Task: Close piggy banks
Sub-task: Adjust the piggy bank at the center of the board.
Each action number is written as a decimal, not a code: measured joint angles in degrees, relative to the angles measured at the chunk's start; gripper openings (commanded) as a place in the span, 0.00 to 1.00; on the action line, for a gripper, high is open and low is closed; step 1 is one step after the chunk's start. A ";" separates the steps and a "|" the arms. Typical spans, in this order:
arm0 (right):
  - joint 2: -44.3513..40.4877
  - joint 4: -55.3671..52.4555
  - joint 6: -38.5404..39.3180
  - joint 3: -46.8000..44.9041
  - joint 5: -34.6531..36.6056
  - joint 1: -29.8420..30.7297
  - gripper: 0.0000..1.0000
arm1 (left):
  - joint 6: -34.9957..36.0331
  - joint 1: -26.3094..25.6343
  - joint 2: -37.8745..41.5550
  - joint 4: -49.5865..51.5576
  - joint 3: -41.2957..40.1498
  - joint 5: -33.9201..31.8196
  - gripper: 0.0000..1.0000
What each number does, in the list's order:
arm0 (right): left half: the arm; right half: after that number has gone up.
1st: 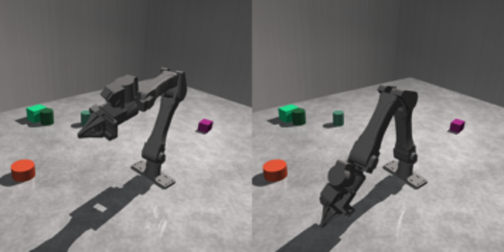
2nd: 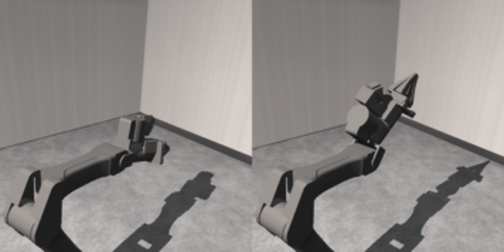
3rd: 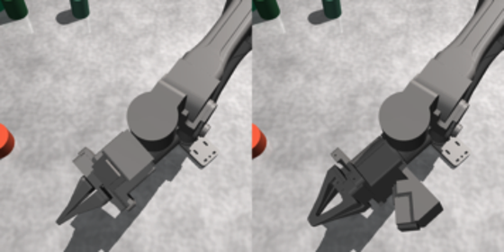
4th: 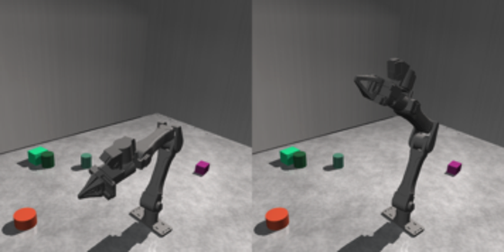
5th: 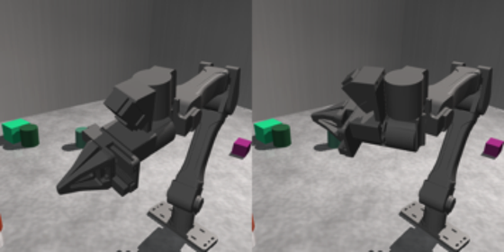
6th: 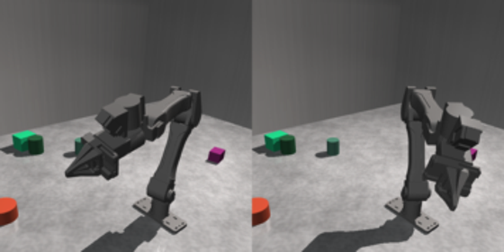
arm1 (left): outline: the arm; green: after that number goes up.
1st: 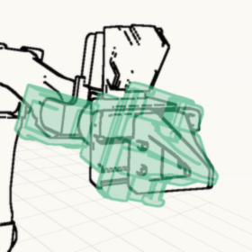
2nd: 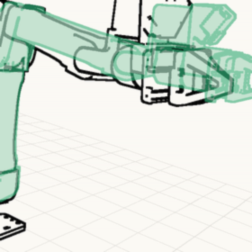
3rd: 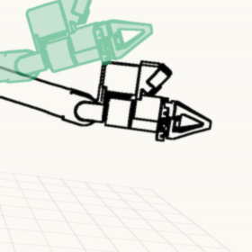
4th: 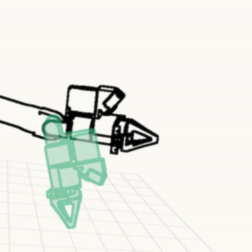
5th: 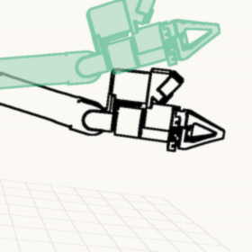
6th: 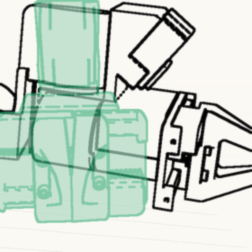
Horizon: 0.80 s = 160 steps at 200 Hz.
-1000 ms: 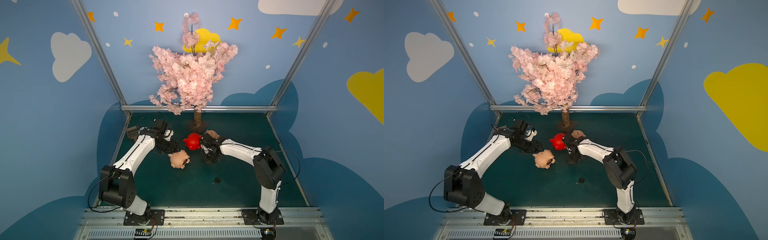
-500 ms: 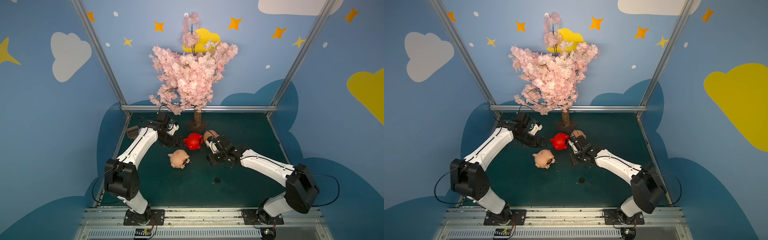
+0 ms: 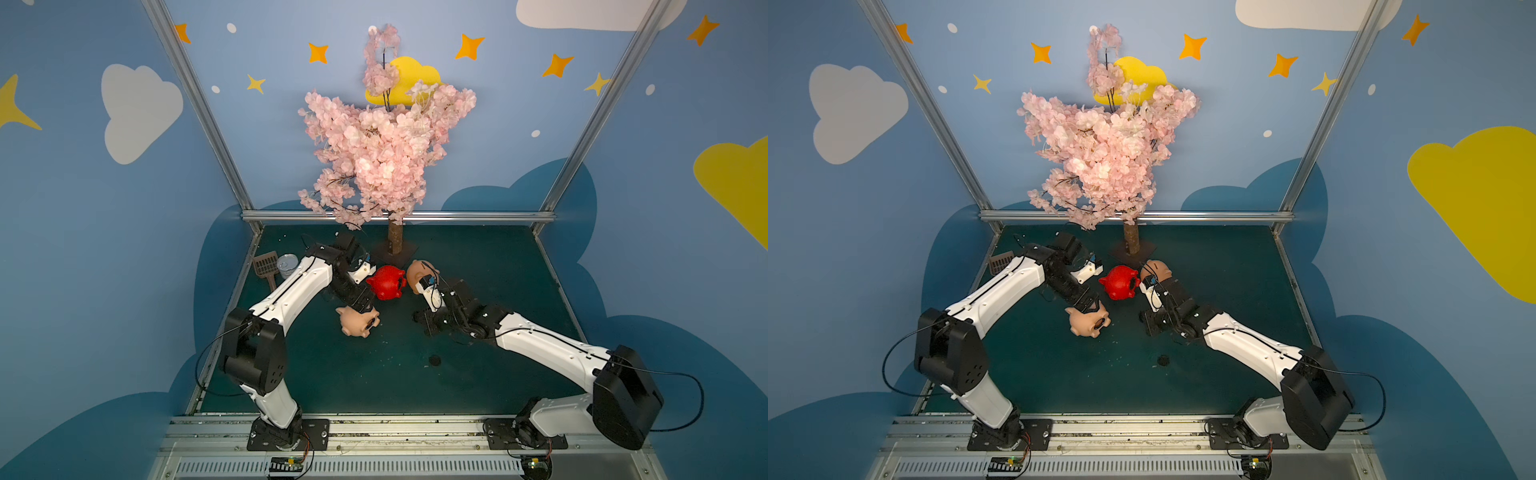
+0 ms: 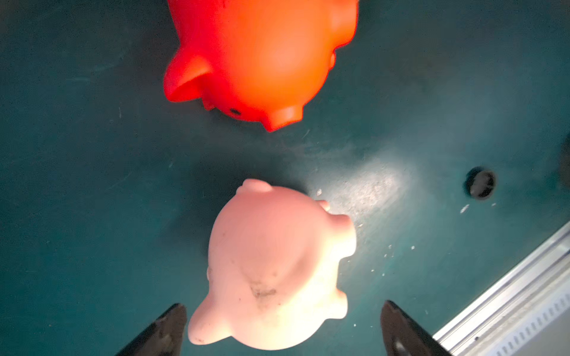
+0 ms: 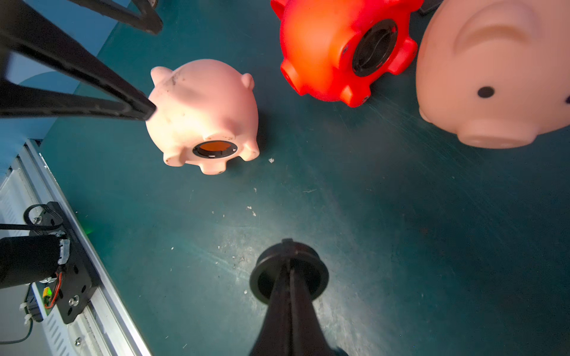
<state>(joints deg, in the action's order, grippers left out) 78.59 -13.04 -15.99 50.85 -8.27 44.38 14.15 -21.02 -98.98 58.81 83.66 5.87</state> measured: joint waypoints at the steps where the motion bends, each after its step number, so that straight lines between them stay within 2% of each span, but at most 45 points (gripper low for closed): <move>1: -0.04 0.02 0.00 -0.04 0.00 0.00 0.00 | 0.02 -0.02 -0.11 0.07 0.04 -0.09 0.97; 27: -1.01 0.35 -0.02 -0.90 -0.02 -0.15 0.00 | 0.70 -0.15 -2.95 0.98 0.09 -0.81 0.98; 75: -4.83 1.31 -0.02 -3.08 0.09 -0.31 0.00 | 1.25 -0.46 -4.17 1.38 0.07 2.97 0.98; 160: -5.40 1.66 -0.68 -3.37 0.68 -0.57 0.00 | 1.53 -1.29 -5.29 1.18 -1.11 -4.04 0.97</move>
<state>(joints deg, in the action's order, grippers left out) 73.19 -11.38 -16.67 47.48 -7.60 43.81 15.68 -22.31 -104.27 59.99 82.54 1.83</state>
